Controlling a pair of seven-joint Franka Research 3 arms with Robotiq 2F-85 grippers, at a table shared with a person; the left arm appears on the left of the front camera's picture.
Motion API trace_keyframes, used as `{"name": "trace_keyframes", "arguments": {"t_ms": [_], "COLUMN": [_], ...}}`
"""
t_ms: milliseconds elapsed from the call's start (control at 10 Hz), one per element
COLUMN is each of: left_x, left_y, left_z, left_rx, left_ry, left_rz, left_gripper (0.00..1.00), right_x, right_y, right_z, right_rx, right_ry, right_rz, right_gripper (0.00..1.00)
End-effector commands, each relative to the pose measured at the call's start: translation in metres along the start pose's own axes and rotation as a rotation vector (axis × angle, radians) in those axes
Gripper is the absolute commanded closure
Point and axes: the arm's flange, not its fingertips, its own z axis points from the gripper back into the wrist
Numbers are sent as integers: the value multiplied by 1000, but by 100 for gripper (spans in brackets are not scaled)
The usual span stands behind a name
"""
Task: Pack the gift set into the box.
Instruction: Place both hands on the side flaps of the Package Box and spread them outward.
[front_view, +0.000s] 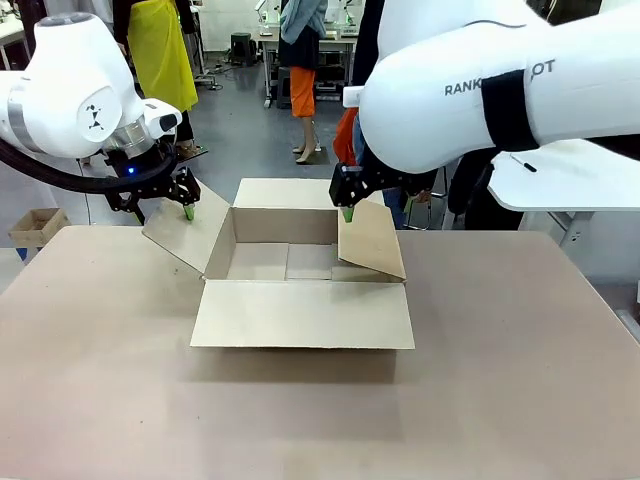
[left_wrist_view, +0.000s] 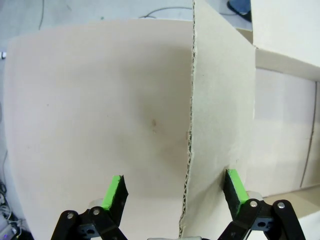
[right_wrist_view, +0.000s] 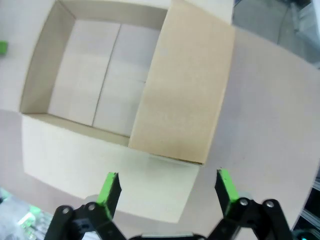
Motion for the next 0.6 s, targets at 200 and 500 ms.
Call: {"name": "trace_keyframes", "arguments": {"t_ms": [200, 500], "left_x": [-1, -1], "left_y": [-1, -1], "left_z": [2, 2], "left_rx": [19, 19], "left_ry": [-3, -3], "left_rz": [14, 14], "left_gripper": [0, 0], "right_x": [27, 108], "right_y": [37, 84], "right_z": [-1, -56], "right_rx": [-199, -298], "right_ry": [13, 103], "right_rz": [121, 74], "right_gripper": [0, 0]}}
